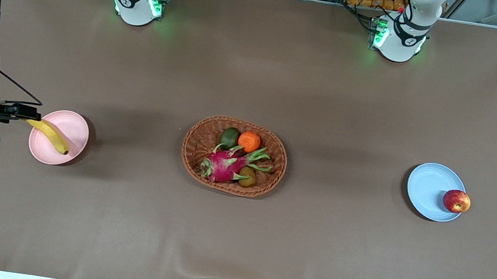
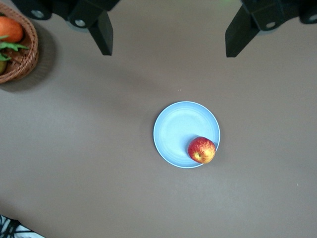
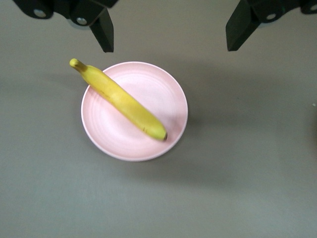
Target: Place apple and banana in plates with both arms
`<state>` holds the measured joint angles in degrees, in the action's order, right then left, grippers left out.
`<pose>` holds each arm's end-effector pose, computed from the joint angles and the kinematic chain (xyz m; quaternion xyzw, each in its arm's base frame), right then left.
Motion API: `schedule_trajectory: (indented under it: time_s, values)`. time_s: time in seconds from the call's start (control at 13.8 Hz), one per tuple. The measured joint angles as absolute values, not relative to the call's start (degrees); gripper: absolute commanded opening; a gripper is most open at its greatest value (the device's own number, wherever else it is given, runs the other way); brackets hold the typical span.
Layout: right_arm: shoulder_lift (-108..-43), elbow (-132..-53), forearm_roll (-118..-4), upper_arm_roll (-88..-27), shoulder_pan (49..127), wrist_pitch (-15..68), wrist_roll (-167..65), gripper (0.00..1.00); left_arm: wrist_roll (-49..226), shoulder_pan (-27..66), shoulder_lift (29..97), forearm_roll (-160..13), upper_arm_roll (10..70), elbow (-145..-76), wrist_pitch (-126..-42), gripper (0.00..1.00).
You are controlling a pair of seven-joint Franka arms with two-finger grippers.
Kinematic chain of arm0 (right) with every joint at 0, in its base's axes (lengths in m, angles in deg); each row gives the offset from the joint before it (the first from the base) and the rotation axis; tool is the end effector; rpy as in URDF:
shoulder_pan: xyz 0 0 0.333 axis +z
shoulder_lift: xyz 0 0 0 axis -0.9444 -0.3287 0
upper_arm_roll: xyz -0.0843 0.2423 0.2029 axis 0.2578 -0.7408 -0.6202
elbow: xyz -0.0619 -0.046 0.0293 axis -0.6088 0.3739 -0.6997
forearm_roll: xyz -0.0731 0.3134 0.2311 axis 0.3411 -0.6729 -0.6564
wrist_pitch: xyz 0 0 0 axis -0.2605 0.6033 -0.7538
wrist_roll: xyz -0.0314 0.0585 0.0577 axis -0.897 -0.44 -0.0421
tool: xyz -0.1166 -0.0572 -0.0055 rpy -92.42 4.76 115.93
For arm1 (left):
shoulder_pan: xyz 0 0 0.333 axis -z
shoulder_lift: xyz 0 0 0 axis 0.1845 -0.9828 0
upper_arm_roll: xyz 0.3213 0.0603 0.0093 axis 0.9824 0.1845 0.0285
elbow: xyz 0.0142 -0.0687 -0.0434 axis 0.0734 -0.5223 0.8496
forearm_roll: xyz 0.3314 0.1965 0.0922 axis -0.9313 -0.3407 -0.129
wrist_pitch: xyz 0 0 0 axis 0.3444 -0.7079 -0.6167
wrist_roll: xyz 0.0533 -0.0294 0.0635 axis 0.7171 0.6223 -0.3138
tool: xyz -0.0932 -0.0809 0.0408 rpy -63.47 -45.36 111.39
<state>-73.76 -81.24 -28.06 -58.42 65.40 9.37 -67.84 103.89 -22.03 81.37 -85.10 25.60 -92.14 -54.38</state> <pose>0.6446 -0.1008 0.4070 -0.9902 -0.0970 0.0909 0.0433 0.5869 0.0274 0.6223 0.9810 0.1935 0.0007 0.0113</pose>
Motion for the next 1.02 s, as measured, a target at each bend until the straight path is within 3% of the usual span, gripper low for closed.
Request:
schedule_trajectory:
  time_s: [0.73, 1.02]
  values:
    - [-56.8, -80.0, -28.0, -58.4, 69.3, -1.7, -60.0, 1.00, 100.0, -20.4, 85.4, -84.9, 26.0, -91.1, -53.3, 1.00]
    - [-51.4, -82.0, -28.0, -58.6, 71.5, -5.9, -51.6, 1.00, 97.3, -6.5, 87.8, -84.8, 40.2, -91.1, -51.2, 1.00]
